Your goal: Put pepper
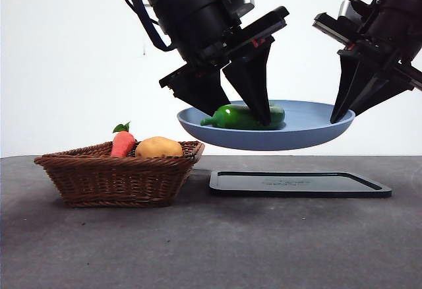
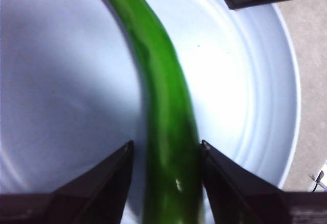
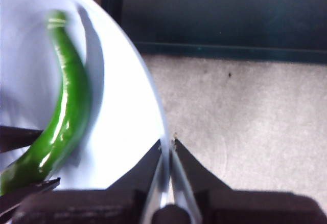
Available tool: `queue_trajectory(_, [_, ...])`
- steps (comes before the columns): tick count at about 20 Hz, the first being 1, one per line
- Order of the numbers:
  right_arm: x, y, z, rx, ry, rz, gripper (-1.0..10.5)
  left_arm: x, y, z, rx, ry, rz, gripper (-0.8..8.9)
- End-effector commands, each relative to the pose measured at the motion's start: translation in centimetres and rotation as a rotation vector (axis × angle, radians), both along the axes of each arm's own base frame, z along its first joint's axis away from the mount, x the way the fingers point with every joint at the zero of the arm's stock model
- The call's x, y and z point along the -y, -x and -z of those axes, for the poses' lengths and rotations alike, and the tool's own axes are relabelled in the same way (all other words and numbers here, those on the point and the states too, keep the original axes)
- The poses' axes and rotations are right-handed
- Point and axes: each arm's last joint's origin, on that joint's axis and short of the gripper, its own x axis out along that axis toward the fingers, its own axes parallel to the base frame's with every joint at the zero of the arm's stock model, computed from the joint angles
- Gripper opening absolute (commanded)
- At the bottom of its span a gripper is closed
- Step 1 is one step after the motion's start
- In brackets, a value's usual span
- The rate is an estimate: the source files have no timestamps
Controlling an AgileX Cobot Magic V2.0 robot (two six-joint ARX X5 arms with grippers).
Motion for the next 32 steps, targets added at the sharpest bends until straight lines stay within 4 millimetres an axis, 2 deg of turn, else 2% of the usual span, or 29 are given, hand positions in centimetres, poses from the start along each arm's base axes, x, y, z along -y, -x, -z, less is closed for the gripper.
queue_trajectory(1, [-0.2,-0.3,-0.1,0.004,-0.011,-0.002,0.0,0.8,0.1,0.0,0.007,0.005,0.023,2.34])
queue_trajectory(3, [-0.2,-0.3,-0.1,-0.004,-0.015,0.009,0.0,0.7,0.3,-0.7,0.022,0.019,0.022,2.34])
queue_trajectory(11, [0.0,0.0,0.1,-0.061,-0.018,0.047,0.0,-1.5,1.9,-6.1,0.135,0.125,0.011,2.34])
queue_trajectory(18, [2.0,-1.2,-0.1,-0.040,-0.059,0.179,0.0,-4.6,4.9,-11.0,0.232,0.199,0.030,2.34])
queue_trajectory(22, [3.4,-3.6,0.0,-0.047,-0.060,0.238,0.0,-6.6,6.9,-13.6,0.283,0.253,0.029,2.34])
queue_trajectory(25, [4.1,-6.3,0.7,-0.062,-0.057,0.264,0.0,-8.2,8.5,-15.2,0.315,0.286,0.029,2.34])
queue_trajectory(29, [4.8,-9.6,2.8,-0.104,-0.049,0.290,0.0,-9.9,10.1,-16.5,0.343,0.316,0.026,2.34])
queue_trajectory(32, [5.2,-11.3,4.6,-0.117,-0.047,0.303,0.0,-10.6,10.7,-17.2,0.363,0.339,0.024,2.34])
